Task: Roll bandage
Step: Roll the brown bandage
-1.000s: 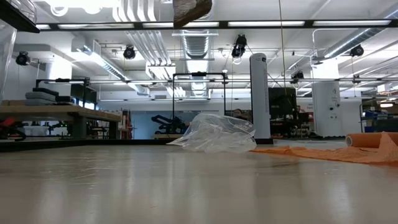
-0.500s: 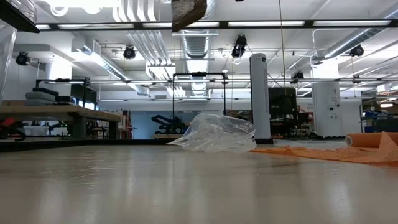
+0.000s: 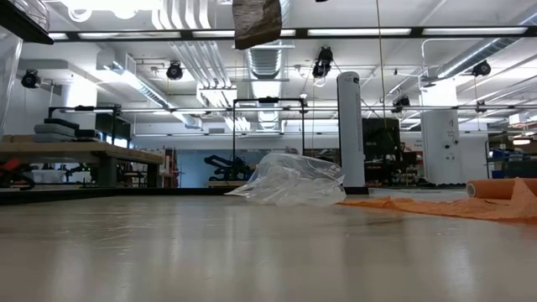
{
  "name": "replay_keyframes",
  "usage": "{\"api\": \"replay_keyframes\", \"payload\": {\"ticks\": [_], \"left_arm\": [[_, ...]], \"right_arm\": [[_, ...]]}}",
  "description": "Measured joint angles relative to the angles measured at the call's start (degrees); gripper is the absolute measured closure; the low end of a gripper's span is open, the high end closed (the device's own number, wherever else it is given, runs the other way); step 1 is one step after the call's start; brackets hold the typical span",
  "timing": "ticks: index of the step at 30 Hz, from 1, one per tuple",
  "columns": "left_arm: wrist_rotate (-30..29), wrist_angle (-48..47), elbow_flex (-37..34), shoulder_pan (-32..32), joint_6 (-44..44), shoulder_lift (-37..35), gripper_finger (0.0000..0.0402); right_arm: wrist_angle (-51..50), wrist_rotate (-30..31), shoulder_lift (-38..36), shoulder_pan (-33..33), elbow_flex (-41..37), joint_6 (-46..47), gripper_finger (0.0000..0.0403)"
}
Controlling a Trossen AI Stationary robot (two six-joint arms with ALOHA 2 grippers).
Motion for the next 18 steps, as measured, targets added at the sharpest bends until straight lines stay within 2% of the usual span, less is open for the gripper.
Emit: {"api": "replay_keyframes", "payload": {"ticks": [10, 14, 18], "left_arm": [[-0.04, -0.14, 0.00, -0.02, -0.06, -0.01, 0.0325], [-1.98, 0.45, 0.00, -0.04, -4.23, -0.06, 0.0310], [-6.14, 0.91, 0.00, -0.06, -8.87, -0.41, 0.0284]], "right_arm": [[5.32, -1.79, 3.06, 0.00, 0.94, 0.09, 0.0154], [5.33, -1.04, 3.65, 0.00, 0.92, -2.30, 0.0194], [7.21, 1.71, 4.27, 0.38, 0.83, -8.07, 0.0264]]}}
